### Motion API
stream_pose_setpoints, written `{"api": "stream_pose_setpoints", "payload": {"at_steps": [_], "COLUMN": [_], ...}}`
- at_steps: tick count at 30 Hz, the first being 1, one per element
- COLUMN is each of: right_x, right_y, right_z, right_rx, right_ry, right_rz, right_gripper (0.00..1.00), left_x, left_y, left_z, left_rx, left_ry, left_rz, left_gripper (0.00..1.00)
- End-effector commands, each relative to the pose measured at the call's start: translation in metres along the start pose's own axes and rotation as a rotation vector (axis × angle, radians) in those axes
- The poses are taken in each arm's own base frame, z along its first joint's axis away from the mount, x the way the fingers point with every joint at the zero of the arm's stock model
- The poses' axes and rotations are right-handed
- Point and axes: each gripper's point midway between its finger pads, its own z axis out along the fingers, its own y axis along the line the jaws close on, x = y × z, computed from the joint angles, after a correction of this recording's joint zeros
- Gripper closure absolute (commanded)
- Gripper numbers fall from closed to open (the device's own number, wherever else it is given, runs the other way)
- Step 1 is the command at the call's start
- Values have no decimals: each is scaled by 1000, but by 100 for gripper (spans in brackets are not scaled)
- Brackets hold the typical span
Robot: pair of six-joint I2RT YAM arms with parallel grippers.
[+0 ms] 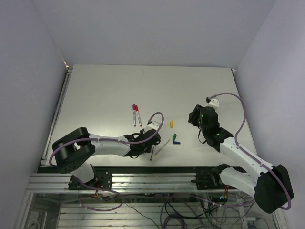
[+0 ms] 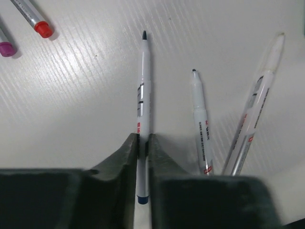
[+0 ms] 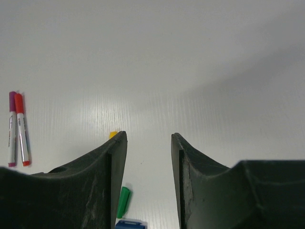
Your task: Insert the pens into the pen caps
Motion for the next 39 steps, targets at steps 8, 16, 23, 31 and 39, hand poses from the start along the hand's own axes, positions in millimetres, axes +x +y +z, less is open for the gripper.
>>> {"api": "stream_pose_setpoints", "payload": {"at_steps": [8, 16, 23, 31, 39], "right_x": [56, 81, 108, 122, 134], "right_y": [34, 55, 66, 68, 65], "right_z": [-20, -29, -35, -39, -34], "right_rx": [-273, -376, -365, -362, -316], "right_ry": [233, 335, 405, 446, 493], "right_rz": [-219, -308, -413, -425, -453], "right_gripper": [51, 56, 58, 59, 59], "left_x": [12, -38, -83, -90, -88], "left_y": [1, 1, 12, 21, 24], "left_z": [3, -31, -73, -88, -88], "left_rx": [-14, 34, 42, 39, 27], "left_ry": [37, -123, -257, -296, -300], "left_rz": [13, -47, -94, -117, -122], "left_gripper": [93, 93, 93, 93, 93]}}
